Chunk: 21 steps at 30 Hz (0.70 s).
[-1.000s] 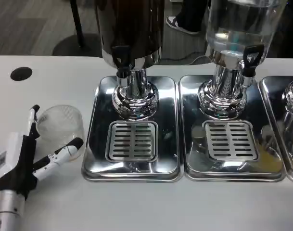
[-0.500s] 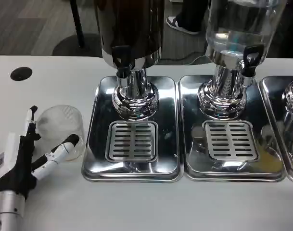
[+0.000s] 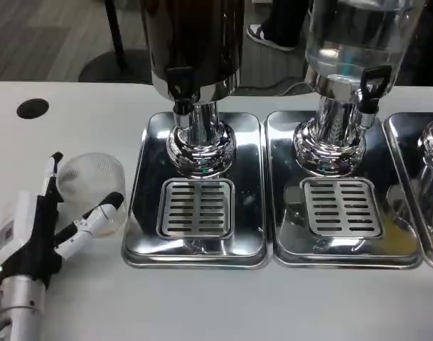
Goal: Grasp the cup under the faucet to collect the drink, then remove the cup.
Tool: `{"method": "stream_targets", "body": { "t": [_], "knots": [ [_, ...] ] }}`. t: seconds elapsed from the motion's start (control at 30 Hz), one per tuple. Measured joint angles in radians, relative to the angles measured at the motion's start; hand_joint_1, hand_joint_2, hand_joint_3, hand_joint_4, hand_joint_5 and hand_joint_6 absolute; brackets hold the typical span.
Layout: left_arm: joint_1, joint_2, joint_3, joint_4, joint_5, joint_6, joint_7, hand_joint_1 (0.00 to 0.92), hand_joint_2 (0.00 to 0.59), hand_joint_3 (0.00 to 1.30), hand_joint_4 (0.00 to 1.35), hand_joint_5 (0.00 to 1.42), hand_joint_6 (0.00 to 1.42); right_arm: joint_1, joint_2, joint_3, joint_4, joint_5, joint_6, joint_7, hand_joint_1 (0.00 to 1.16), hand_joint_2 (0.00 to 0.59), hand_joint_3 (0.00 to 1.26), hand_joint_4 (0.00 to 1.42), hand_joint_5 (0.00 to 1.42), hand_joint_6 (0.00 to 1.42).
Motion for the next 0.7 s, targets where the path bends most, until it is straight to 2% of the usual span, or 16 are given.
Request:
{"method": "stream_targets", "body": {
  "t": [0.13, 0.4, 0.7],
  "knots": [
    [-0.014, -0.004, -0.008, 0.000, 0.000, 0.001, 0.000, 0.157, 0.099, 0.05, 0.20, 0.28, 0.41, 0.004, 0.004, -0.007, 0.000, 0.001, -0.014, 0.000, 0.63, 0.498, 0.29, 0.22, 0.13, 0.02],
    [-0.017, -0.008, -0.012, -0.001, -0.002, 0.001, 0.003, 0.178, 0.111, 0.11, 0.35, 0.33, 0.43, 0.007, 0.010, -0.020, -0.001, 0.004, -0.038, 0.000, 0.64, 0.502, 0.30, 0.22, 0.13, 0.02],
    [-0.007, -0.005, -0.008, -0.010, -0.012, -0.002, 0.010, 0.181, 0.116, 0.33, 0.50, 0.42, 0.46, 0.004, 0.014, -0.028, -0.001, 0.004, -0.055, 0.000, 0.64, 0.495, 0.30, 0.23, 0.14, 0.03]
  ]
}}
